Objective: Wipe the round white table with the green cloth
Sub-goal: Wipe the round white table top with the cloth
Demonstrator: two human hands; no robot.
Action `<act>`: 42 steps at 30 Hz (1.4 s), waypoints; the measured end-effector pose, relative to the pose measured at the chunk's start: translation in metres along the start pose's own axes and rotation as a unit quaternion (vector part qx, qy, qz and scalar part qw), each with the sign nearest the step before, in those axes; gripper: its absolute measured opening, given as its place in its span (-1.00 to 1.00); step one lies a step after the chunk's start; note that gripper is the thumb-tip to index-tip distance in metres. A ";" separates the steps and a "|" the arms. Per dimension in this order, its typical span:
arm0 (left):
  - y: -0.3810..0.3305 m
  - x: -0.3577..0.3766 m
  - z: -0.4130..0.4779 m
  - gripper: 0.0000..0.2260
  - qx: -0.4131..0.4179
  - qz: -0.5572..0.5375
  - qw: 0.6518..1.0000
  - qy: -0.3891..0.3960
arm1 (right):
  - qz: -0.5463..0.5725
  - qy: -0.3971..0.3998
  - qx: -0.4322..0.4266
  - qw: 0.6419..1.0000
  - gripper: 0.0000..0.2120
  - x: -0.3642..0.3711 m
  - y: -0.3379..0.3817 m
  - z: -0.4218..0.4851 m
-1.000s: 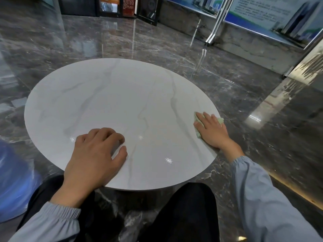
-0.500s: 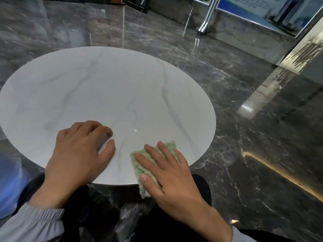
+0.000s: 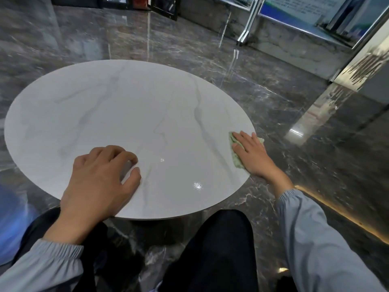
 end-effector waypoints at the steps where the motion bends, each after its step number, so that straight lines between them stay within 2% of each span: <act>1: 0.000 0.000 0.000 -0.77 -0.001 -0.001 1.000 0.000 | -0.005 0.003 0.003 1.000 -0.49 0.001 0.000 0.003; 5: 0.000 0.001 0.000 -0.76 0.000 0.005 1.000 0.000 | -0.031 0.027 -0.012 0.999 -0.47 0.010 0.012 -0.017; 12: -0.002 0.002 0.000 -0.77 0.020 0.009 1.000 -0.022 | -0.026 0.017 -0.121 0.992 -0.53 0.032 0.048 -0.093; 15: -0.003 0.002 0.001 -0.75 0.030 0.007 0.999 -0.021 | -0.026 0.028 -0.105 0.994 -0.57 0.023 0.035 -0.072; 19: -0.004 0.000 -0.001 -0.77 0.024 0.001 0.999 -0.025 | -0.054 0.042 -0.039 0.997 -0.49 0.011 0.010 -0.023; 22: -0.003 -0.002 0.000 -0.78 -0.006 -0.019 0.999 -0.031 | -0.103 0.057 -0.016 0.993 -0.46 0.018 0.027 -0.008; 26: 0.006 -0.011 -0.004 -0.79 -0.053 -0.066 0.994 -0.066 | -0.104 0.063 -0.140 0.983 -0.45 0.038 0.129 -0.032; 30: 0.009 -0.024 -0.005 -0.80 -0.057 -0.107 0.988 -0.095 | -0.120 0.079 -0.295 0.945 -0.46 0.071 0.237 -0.100; 33: 0.023 -0.031 -0.007 -0.83 -0.105 -0.175 0.972 -0.118 | -0.107 0.079 -0.357 0.925 -0.50 0.076 0.263 -0.130; 37: 0.028 -0.036 -0.007 -0.87 -0.118 -0.203 0.963 -0.129 | -0.089 0.087 -0.349 0.929 -0.50 0.066 0.250 -0.106; 42: 0.047 -0.060 -0.003 -0.85 -0.107 -0.225 0.955 -0.161 | -0.098 0.060 -0.207 0.972 -0.47 0.045 0.191 -0.003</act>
Point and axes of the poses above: each hand's wrist, its own z-axis towards the middle knuckle, its own x-axis out of the palm, y = z × x, the point moved 10 cm from there along z, towards the middle knuckle, and after that the axes turned 5 degrees about -z, right-handed, at the moved point
